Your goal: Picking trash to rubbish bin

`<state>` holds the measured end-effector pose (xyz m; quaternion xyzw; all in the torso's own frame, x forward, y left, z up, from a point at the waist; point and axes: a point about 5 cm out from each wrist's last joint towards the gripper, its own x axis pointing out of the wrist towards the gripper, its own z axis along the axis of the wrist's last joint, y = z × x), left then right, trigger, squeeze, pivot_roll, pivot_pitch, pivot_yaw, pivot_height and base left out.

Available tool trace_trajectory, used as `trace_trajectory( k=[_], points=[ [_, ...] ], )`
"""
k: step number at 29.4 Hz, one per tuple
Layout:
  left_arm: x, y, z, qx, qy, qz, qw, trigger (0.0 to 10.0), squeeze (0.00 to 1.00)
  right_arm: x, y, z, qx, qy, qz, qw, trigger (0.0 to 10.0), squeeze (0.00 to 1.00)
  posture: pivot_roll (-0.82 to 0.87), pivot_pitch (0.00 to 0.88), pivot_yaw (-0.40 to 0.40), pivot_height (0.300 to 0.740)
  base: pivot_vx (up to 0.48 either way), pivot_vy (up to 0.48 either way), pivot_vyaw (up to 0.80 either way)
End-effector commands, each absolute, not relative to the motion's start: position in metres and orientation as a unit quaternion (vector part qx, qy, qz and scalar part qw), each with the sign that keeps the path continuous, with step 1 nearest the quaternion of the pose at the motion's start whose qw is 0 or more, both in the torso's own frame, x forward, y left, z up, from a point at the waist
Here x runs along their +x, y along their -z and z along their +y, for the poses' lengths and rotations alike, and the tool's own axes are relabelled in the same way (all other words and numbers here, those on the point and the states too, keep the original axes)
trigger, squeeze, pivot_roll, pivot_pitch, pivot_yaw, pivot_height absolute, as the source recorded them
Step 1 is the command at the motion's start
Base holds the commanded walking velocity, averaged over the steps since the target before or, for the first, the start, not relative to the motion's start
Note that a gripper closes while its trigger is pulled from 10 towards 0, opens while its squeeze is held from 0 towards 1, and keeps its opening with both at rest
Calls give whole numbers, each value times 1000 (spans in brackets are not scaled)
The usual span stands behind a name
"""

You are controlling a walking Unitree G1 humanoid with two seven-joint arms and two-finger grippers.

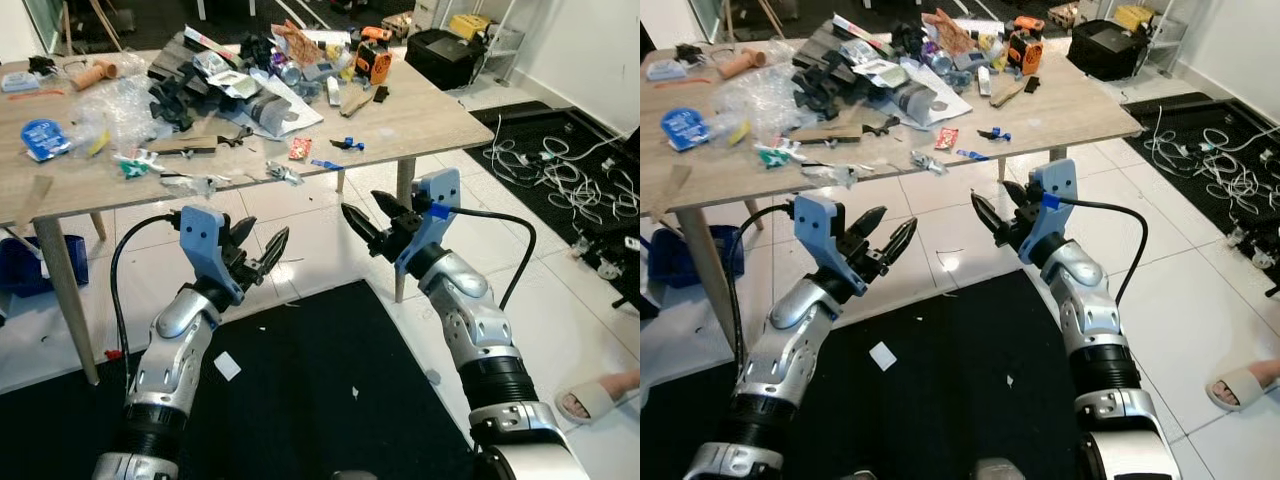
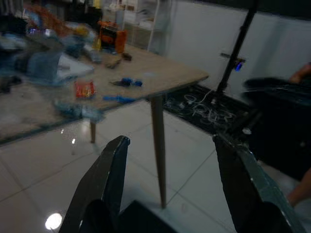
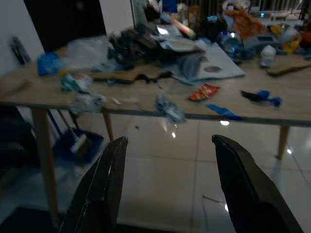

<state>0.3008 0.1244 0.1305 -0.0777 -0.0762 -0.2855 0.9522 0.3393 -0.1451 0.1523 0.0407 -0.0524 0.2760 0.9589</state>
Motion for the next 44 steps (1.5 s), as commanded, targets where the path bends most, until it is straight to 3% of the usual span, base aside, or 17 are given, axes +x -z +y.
trace_trajectory(
  k=[1,12,32,44],
  points=[
    [301,-130,130,-79,279,-76,954,10000,0,341,-158,-137,38,-292,-61,954,10000,0,-122,0,-37,740,375,0,794],
    [300,-130,130,-77,280,-77,954,10000,0,341,-157,-137,45,-290,-60,954,10000,0,-123,0,-39,740,378,0,791],
    [300,-130,128,-75,285,-78,952,10000,0,349,-151,-151,67,-222,-27,972,10000,0,-123,0,-42,740,391,0,0],
    [299,-131,129,-83,282,-90,952,10000,0,357,-148,-172,48,-143,-9,989,10000,0,-123,0,-42,740,266,0,-600]
  ],
)
